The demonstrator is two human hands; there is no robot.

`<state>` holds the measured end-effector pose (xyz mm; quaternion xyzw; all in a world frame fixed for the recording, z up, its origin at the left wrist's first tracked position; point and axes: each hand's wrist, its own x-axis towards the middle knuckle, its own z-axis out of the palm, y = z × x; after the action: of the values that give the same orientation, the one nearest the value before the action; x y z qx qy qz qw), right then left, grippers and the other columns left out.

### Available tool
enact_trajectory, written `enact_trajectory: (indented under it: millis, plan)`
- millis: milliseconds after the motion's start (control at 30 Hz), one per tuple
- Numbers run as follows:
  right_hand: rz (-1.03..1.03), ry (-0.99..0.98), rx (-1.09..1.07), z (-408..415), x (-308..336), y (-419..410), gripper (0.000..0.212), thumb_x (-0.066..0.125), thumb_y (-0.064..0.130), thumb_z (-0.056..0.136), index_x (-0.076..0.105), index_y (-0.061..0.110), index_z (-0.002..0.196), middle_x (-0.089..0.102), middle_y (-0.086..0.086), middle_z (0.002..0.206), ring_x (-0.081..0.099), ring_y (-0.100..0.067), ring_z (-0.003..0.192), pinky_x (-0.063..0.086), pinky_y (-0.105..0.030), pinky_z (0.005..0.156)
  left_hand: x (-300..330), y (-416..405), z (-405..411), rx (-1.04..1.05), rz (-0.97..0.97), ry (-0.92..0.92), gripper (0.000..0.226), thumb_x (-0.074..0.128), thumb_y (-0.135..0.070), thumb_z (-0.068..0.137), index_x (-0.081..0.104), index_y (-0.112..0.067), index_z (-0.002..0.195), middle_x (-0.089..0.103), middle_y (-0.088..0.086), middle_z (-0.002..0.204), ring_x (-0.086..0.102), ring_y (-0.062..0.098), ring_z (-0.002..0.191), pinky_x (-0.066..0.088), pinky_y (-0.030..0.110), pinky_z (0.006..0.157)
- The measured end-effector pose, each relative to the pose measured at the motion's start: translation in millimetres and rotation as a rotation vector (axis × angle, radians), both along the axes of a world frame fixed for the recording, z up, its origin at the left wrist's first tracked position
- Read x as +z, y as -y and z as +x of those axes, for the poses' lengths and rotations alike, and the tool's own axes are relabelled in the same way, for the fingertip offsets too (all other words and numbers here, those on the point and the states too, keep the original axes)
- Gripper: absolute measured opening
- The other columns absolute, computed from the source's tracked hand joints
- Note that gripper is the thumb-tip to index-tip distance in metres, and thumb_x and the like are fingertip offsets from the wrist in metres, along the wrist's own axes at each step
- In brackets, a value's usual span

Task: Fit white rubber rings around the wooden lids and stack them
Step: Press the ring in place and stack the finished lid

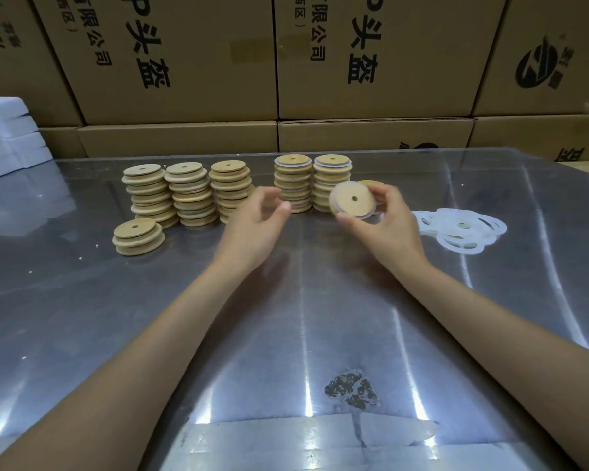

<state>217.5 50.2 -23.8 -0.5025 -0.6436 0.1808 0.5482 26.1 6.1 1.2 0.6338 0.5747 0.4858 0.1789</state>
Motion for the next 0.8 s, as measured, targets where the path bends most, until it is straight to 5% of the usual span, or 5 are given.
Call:
enact_trajectory:
  millis: [167,300,433,800]
  plan:
    - [-0.079,0.006,-0.253,24,0,-29,0.063,0.072,0.044,0.076,0.046,0.018,0.127,0.057,0.0,0.123,0.047,-0.02,0.12,0.033,-0.025,0.084,1,-5,-52,0.52,-0.058,-0.519,0.052,0.062,-0.031,0.086,0.047,-0.005,0.128,0.048,0.018,0.13,0.044,0.037,0.122,0.039,0.046,0.098]
    - [-0.118,0.051,-0.312,27,2,-44,0.059,0.067,0.048,0.079,0.046,0.021,0.127,0.057,-0.003,0.124,0.046,-0.022,0.121,0.036,-0.029,0.084,-7,-3,-72,0.707,-0.334,-0.642,0.071,0.063,-0.044,0.084,0.035,-0.002,0.134,0.026,0.021,0.147,0.021,0.045,0.135,0.02,0.058,0.108]
    - [-0.074,0.154,-0.342,25,5,-53,0.064,0.065,0.049,0.081,0.046,0.017,0.134,0.056,-0.006,0.128,0.044,-0.025,0.125,0.039,-0.038,0.097,-12,-3,-81,0.723,-0.538,-0.624,0.074,0.05,-0.056,0.089,0.032,-0.005,0.138,0.021,0.021,0.151,0.011,0.048,0.138,0.014,0.059,0.111]
    - [-0.099,0.299,-0.311,24,2,-71,0.063,0.053,0.055,0.089,0.042,0.019,0.14,0.054,-0.005,0.133,0.04,-0.025,0.129,0.041,-0.042,0.094,-1,3,-41,0.556,-0.492,-0.879,0.059,0.046,-0.052,0.093,0.041,-0.01,0.134,0.032,0.012,0.14,0.031,0.04,0.128,0.039,0.048,0.096]
